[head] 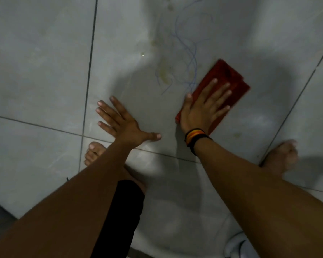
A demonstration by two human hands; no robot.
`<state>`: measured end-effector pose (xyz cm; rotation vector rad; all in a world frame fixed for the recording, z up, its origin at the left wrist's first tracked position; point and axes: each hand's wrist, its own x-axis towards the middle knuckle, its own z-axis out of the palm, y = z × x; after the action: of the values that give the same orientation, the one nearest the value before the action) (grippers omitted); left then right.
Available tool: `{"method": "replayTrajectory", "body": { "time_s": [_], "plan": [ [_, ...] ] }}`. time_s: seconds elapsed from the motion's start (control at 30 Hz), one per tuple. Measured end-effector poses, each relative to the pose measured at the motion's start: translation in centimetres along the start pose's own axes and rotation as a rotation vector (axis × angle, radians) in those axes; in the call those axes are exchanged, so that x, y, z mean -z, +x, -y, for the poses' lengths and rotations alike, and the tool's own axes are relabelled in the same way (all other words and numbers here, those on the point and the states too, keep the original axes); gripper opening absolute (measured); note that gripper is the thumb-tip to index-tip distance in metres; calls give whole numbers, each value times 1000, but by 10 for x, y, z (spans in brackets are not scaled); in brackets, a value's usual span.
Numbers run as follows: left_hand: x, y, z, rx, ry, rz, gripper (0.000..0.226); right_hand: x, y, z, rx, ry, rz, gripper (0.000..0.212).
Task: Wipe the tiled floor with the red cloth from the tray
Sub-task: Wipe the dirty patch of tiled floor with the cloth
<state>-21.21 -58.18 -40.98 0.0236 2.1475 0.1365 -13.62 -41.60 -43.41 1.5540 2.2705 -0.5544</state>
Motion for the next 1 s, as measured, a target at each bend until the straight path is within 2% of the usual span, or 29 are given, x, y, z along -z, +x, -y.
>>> {"method": "replayTrajectory", "body": {
  "time_s": [0.07,0.13,0.2,0.27,0.37,0.43,0.53,0.6,0.67,0.77,0.83,0.9,1.0],
  "plan": [
    [-2,2,1,-8,5,2,187,-15,-8,10,281,-141,24,74],
    [0,3,3,-8,-12,25,187,-25,-27,-5,669,-221,148,71],
    [10,-2,2,-17,-10,83,188,-21,-46,-45,872,-282,262,68],
    [22,-6,-2,-18,-1,166,187,-8,-60,-91,773,-314,318,67],
    [39,-9,-5,-14,25,279,187,20,-58,-130,267,-231,319,70],
    [43,-7,-6,-8,32,320,189,32,-32,-127,-37,-55,226,73],
    [36,-5,-6,11,45,291,190,34,30,-79,-234,140,-35,72],
    [26,-2,-4,6,33,221,190,30,57,-35,-176,57,-149,69],
    [17,1,-3,1,17,167,190,19,58,-2,62,-101,-180,66],
    [17,-2,-3,-4,27,172,190,0,22,-3,647,-234,-9,63],
    [24,-4,-4,-6,60,216,191,1,-7,-38,858,-273,163,64],
    [34,-4,-7,9,69,271,192,9,-28,-82,839,-317,266,65],
    [42,-6,-12,38,85,333,193,31,-30,-124,469,-299,260,66]
  ]
}}
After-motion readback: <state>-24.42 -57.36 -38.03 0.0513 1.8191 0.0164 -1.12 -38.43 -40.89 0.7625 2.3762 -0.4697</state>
